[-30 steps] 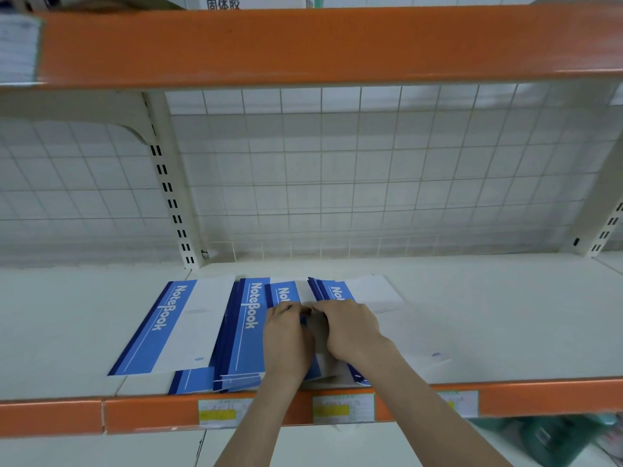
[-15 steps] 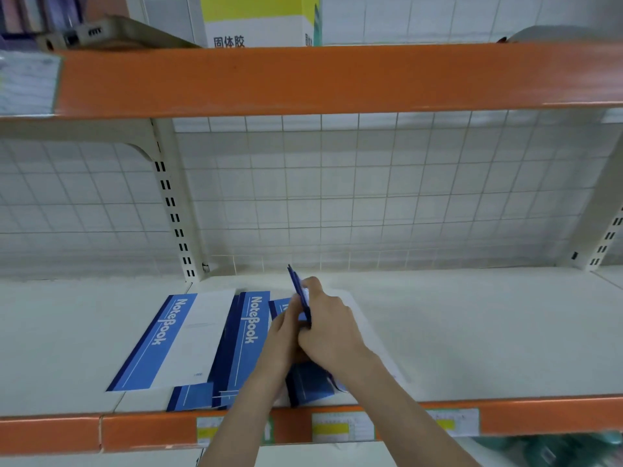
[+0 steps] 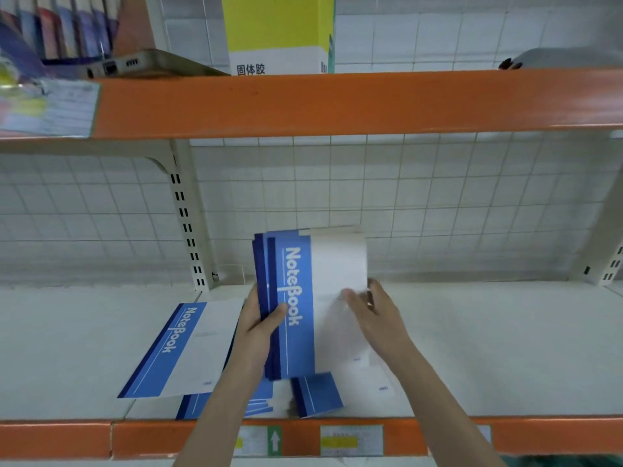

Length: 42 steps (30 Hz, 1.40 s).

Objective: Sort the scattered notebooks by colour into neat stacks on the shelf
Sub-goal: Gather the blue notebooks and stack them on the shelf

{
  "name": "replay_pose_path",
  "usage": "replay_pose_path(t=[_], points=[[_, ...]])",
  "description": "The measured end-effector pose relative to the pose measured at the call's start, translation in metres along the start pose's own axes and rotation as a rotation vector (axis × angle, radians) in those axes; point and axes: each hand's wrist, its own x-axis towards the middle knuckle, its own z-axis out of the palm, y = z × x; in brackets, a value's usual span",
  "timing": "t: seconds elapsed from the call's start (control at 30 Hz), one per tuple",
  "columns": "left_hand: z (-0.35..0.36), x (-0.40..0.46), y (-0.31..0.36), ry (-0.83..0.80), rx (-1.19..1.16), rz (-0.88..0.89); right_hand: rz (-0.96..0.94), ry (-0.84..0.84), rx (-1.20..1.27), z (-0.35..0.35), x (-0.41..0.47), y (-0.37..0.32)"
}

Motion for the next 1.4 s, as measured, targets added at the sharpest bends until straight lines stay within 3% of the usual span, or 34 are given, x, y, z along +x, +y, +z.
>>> replay_pose_path(t=[0.13, 0.3, 0.5, 0.73, 0.83, 0.93, 1.03, 1.13, 1.4], points=[[0.008, 0.006, 0.010, 0.027, 0.149, 0.208, -0.193, 0.061, 0.281, 0.010, 0.000, -0.002], [0.014, 0.007, -0.003, 0.099, 0.139, 0.106, -0.296, 0.073, 0.376, 0.023, -0.014, 0.002], [0.011, -0.004, -0.036, 0.101, 0.216, -0.047, -0.255, 0.025, 0.274, 0.031, -0.020, 0.030], [0.023, 0.000, -0.026, 0.017, 0.258, -0.064, -0.283, 0.035, 0.091, 0.002, -0.020, 0.029], [0.043, 0.003, -0.015, -0.108, 0.209, -0.139, -0.208, 0.111, 0.092, -0.020, -0.018, 0.025], [0.072, 0.005, -0.014, -0.119, 0.227, -0.257, -0.124, 0.214, 0.017, -0.045, -0.019, 0.028], [0.105, 0.005, -0.020, -0.118, 0.302, -0.216, -0.055, 0.324, -0.035, -0.075, -0.023, 0.038], [0.142, 0.001, -0.027, -0.240, 0.369, -0.179, 0.065, 0.437, -0.098, -0.111, -0.034, 0.049], [0.256, -0.030, -0.050, -0.536, 0.337, -0.312, 0.400, 0.590, -0.158, -0.216, -0.081, 0.070]])
